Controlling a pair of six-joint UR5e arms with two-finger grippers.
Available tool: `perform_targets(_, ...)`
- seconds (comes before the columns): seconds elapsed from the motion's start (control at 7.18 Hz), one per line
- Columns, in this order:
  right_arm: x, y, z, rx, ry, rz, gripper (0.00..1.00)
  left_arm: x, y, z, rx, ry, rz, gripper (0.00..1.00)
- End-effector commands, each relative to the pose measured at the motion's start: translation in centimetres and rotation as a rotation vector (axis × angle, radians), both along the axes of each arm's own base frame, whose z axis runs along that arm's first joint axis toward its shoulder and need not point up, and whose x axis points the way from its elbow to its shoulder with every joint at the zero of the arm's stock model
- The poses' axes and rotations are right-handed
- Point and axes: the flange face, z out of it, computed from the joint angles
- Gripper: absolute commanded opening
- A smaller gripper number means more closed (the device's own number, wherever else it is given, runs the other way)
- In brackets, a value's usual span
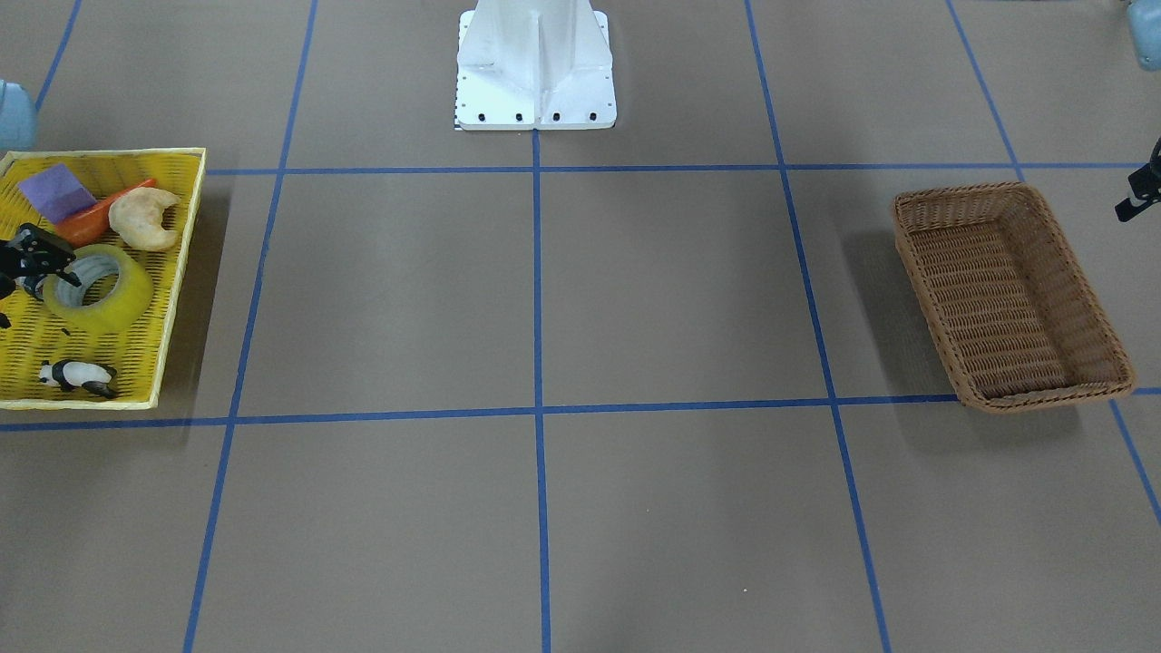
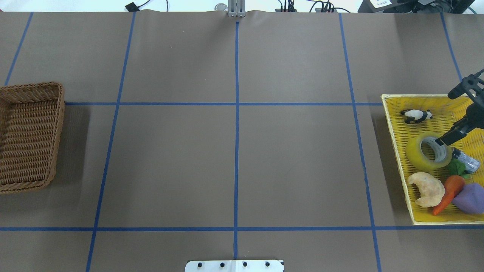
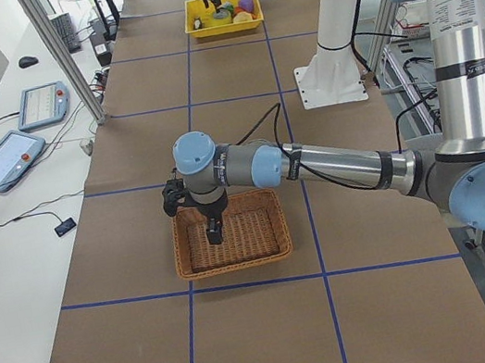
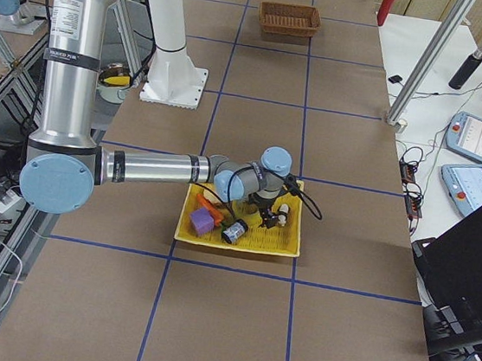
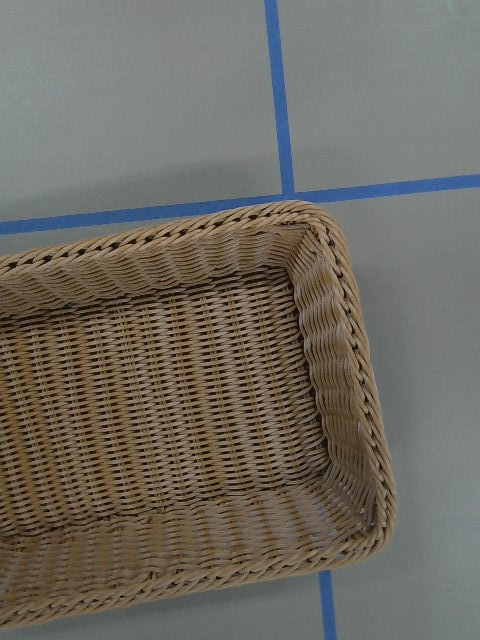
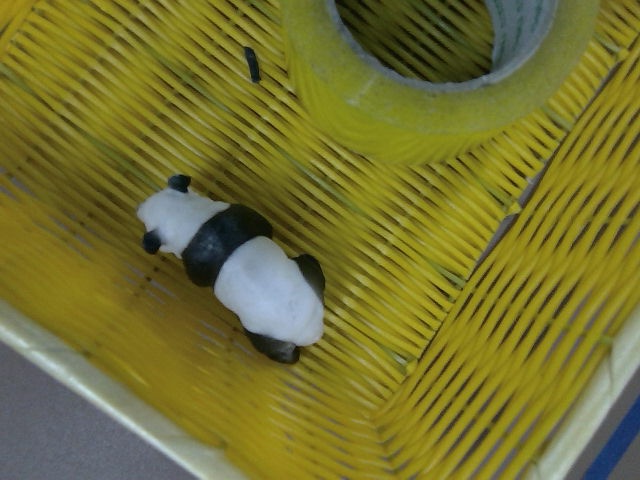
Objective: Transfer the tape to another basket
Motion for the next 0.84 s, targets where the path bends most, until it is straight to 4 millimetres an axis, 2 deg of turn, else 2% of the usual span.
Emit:
perform_targets(0.0, -1.17, 0.0, 1.4, -0.013, 0.011, -0.029, 0.82, 0.0, 0.0, -0.05, 0.001, 0.0, 0.0, 0.98)
perform_targets(0.14, -1.17, 0.04, 1.83, -0.002, 0.011, -0.049, 0.66, 0.0, 0.0, 0.04, -0.002, 0.0, 0.0, 0.98)
perform_targets(0.28, -1.2, 0.08, 1.8, -0.005, 0.005, -0.052, 0.23, 0.0, 0.0, 0.04, -0.002, 0.0, 0.0, 0.98)
perform_targets(0.42, -1.29, 0.08, 1.62, -0.011, -0.003, -0.054, 0.0, 0.0, 0.0, 0.04, -0.002, 0.0, 0.0, 0.98)
perform_targets(0.7, -1.31, 0.28, 1.54, -0.03, -0.021, -0.061, 0.0, 0.01, 0.01, 0.03, -0.003, 0.001, 0.0, 0.98)
